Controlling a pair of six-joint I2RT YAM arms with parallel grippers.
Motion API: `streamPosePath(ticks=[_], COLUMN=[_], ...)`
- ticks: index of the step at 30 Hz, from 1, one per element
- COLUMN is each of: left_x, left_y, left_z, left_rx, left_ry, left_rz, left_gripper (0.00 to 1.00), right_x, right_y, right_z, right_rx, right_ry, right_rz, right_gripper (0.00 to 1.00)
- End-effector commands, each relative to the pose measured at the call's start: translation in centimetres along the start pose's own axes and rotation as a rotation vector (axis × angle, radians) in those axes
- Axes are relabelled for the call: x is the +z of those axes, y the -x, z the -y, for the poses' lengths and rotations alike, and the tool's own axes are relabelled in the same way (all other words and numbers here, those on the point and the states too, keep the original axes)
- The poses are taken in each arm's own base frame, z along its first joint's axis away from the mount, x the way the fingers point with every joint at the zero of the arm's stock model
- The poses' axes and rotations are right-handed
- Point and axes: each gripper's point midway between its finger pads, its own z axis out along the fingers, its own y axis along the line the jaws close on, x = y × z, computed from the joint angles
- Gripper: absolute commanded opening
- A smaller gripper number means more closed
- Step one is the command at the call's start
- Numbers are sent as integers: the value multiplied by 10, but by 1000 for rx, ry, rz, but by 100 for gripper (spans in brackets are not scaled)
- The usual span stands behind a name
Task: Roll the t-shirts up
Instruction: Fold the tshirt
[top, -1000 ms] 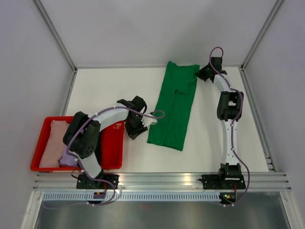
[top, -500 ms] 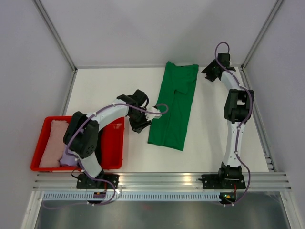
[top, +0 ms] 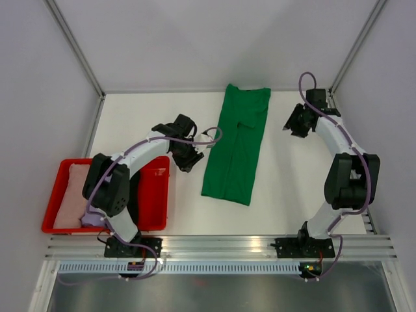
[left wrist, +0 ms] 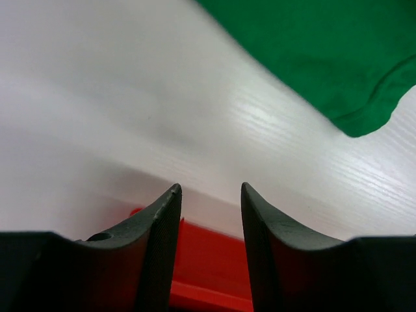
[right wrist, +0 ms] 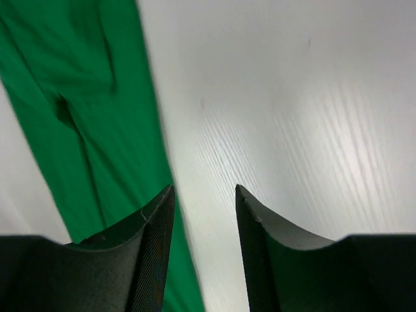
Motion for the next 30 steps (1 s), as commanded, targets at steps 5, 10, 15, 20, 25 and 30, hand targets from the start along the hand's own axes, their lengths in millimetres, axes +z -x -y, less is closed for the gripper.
streamPosePath(ticks=[5, 10, 15, 20, 25, 30], left_x=[-34, -39, -45, -55, -75, -79], left_y=[-17, -34, -35, -34, -29, -30], left_z=[7, 18, 38, 57, 61, 64], left_rx=[-171, -216, -235, -189, -174, -162], left_ry=[36, 38, 7, -20, 9, 11], left_rz=[74, 43, 136, 233, 301, 323], left_gripper=[48, 49, 47, 48, 49, 49], right_x=[-44, -81, -95, -103, -94, -78], right_y=[-116, -143, -201, -250, -296, -308], right_z=[8, 6, 9, -7, -1, 3], right_rx=[-188, -207, -213, -251, -308, -277], right_ry=[-45, 5, 61, 131, 99, 79], right_rz=[-218, -150, -169, -210, -293, -282], right_gripper=[48, 48, 48, 47, 48, 48])
